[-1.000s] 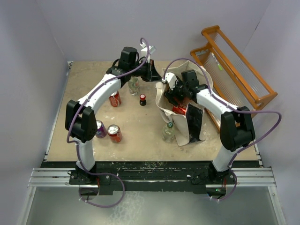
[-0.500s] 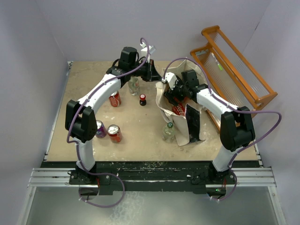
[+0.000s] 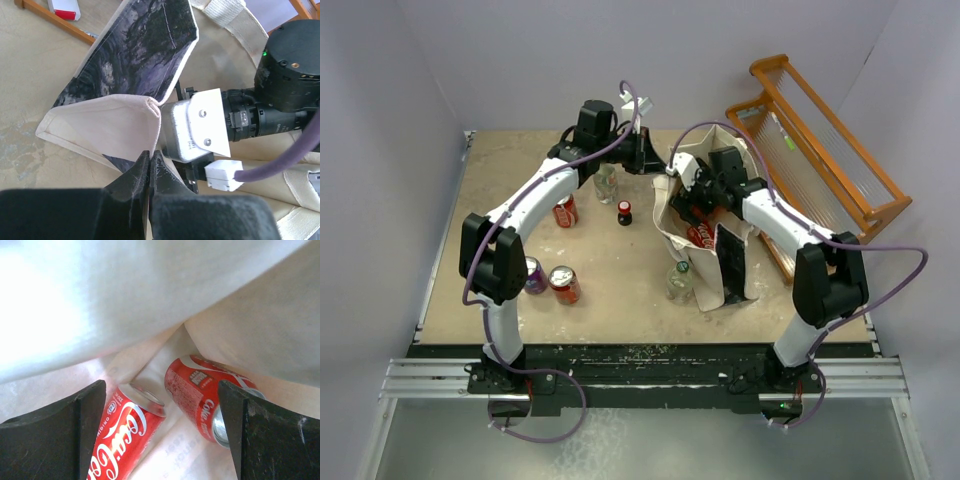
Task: Place the beverage into the canvas bag
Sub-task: Place the drink in the canvas bag.
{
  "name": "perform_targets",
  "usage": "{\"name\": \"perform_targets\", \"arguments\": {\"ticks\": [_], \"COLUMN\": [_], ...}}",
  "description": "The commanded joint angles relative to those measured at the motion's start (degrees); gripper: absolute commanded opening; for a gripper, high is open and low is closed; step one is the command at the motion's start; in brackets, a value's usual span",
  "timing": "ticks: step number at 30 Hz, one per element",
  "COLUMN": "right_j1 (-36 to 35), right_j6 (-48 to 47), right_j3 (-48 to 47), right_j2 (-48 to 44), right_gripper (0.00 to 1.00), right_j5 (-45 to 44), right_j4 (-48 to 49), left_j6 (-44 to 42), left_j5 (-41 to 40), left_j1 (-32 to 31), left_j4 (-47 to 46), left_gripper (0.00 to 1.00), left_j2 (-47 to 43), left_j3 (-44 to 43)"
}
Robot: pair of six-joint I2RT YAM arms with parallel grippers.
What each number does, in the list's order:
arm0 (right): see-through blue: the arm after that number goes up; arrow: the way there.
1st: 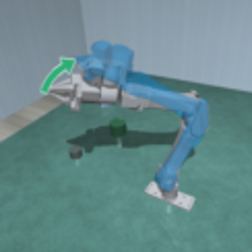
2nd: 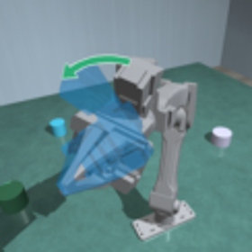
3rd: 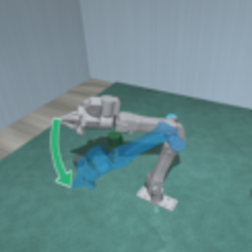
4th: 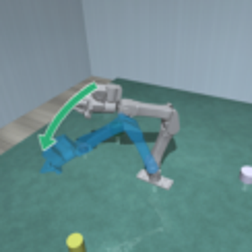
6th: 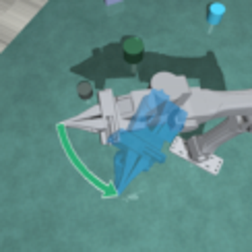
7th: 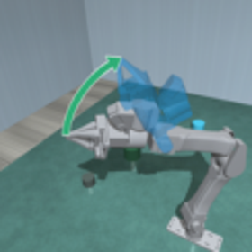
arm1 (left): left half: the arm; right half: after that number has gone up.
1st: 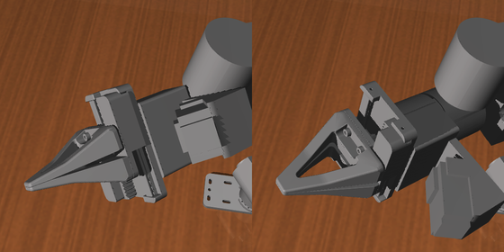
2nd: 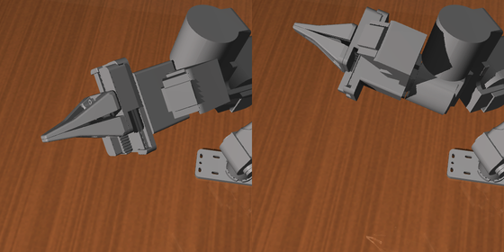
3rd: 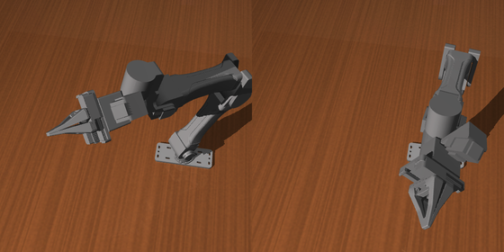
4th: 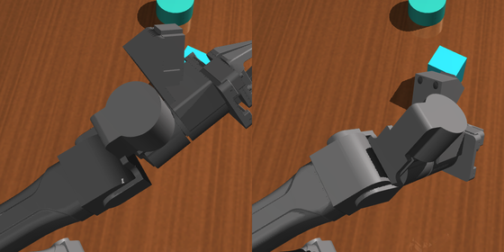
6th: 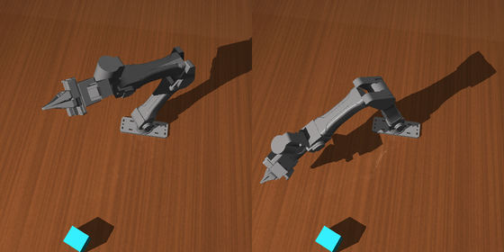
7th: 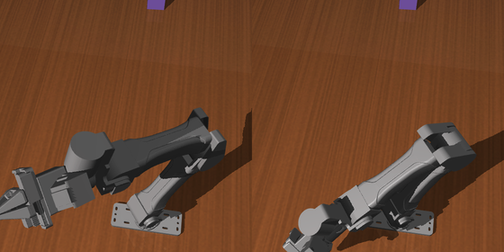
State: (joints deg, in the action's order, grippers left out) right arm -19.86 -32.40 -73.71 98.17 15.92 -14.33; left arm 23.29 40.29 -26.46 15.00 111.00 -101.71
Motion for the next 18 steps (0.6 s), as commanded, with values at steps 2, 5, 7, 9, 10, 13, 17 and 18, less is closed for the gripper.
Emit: {"name": "perform_targets", "arguments": {"ticks": [2,5,7,9,10,13,17,18], "right_j1": [0.1,0.1,0.1,0.1,0.1,0.1,0.1,0.1], "right_j6": [-0.6,0.0,0.7,1.3,1.4,2.7,3.9,4.2], "right_j3": [-3.1,-3.4,-3.5,-3.3,-3.2,-2.8,-2.2,-2.1], "right_j2": [-4.5,-5.3,-6.1,-7.0,-7.4,-9.0,-11.5,-12.0], "right_gripper": [0.94,0.94,0.94,0.94,0.94,0.94,0.93,0.93], "right_j5": [-0.7,0.7,2.2,2.4,2.5,3.3,3.7,3.7], "right_j4": [-0.6,-1.3,-1.6,-1.8,-1.8,-1.8,-1.8,-1.7], "left_j6": [1.9,2.6,3.3,4.0,4.3,5.2,5.9,5.8], "left_j5": [1.3,1.0,0.7,0.6,0.5,0.7,1.8,2.0], "left_j1": [-1.1,-1.1,-1.0,-1.1,-1.1,-1.1,-1.1,-1.1], "left_j4": [-0.7,-0.9,-1.1,-1.2,-1.4,-1.6,-2.0,-2.1], "left_gripper": [0.0,0.04,0.06,0.08,0.09,0.12,0.19,0.22], "left_j2": [-0.6,-0.7,-0.8,-0.8,-0.8,-0.8,-0.6,-0.6], "left_j3": [-0.5,-0.6,-0.3,-0.2,-0.3,-0.4,-0.7,-0.7]}}
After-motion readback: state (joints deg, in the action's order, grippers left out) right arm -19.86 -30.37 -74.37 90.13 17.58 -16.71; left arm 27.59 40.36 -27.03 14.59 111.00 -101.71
